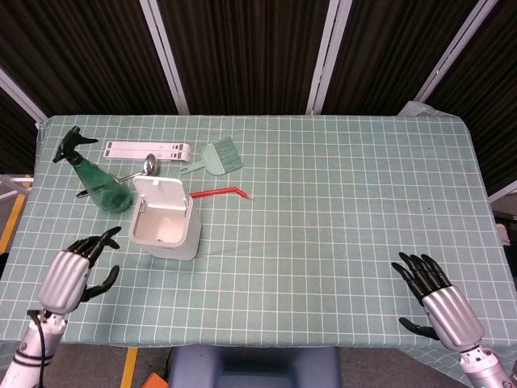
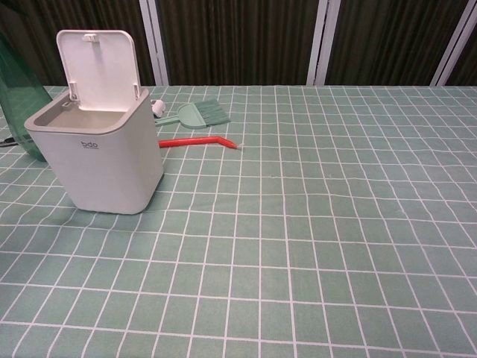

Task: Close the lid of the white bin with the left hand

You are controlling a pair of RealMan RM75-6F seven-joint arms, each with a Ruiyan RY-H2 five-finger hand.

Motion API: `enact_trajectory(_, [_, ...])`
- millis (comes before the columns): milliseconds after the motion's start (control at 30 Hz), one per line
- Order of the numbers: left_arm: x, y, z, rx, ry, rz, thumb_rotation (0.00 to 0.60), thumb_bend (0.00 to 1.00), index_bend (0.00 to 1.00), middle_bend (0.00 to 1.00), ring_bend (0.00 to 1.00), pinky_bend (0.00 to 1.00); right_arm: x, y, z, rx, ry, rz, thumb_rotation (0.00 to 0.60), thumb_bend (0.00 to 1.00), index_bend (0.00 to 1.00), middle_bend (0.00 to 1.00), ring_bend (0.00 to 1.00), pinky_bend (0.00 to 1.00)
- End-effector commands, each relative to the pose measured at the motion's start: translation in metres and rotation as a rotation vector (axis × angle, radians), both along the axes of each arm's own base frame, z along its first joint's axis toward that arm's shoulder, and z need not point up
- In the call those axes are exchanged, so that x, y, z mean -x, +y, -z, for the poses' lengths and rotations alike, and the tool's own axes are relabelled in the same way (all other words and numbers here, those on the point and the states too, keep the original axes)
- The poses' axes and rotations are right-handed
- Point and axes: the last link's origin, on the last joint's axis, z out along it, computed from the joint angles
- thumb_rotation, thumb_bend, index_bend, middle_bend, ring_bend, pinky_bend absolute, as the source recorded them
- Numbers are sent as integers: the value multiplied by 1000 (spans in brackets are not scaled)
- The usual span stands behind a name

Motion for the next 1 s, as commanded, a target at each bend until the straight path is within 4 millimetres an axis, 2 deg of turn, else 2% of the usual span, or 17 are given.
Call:
enact_trajectory(33, [-49, 71, 9, 5, -44, 32, 600, 484, 270, 1000, 1000, 1000, -1, 1, 0, 6, 9, -1, 600, 180, 0, 0, 0, 0])
enact_trajectory(100, [-65, 94, 10, 25, -51, 10, 600, 484, 262, 1000, 1000, 1000, 0, 0, 0, 12, 14, 1, 600, 179, 0, 0, 0, 0])
enact_trajectory(200, [-80, 117, 16, 77, -30, -33, 600, 483, 245, 1000, 1000, 1000, 2, -2, 0, 30, 36, 23, 600, 180, 0, 0, 0, 0])
enact_trajectory(300, [-90, 131, 24, 155, -28, -84, 600, 483, 239, 1000, 1000, 1000, 1, -2, 1, 27, 41, 28, 600, 179, 0, 0, 0, 0])
enact_trajectory(400, [-89, 140, 28, 158, 36, -111, 600, 483, 236, 1000, 1000, 1000, 2, -2, 1, 22, 46, 29, 600, 180, 0, 0, 0, 0])
enact_trajectory(667, [-79, 147, 28, 163, 56, -179, 600, 483, 237, 1000, 1000, 1000, 3, -2, 0, 38, 60, 48, 600, 179, 0, 0, 0, 0])
enact_trajectory(1000, [-77, 133, 17, 180, 110, -177, 600, 482, 299, 1000, 1000, 1000, 3, 0, 0, 35, 67, 49, 600, 180, 0, 0, 0, 0])
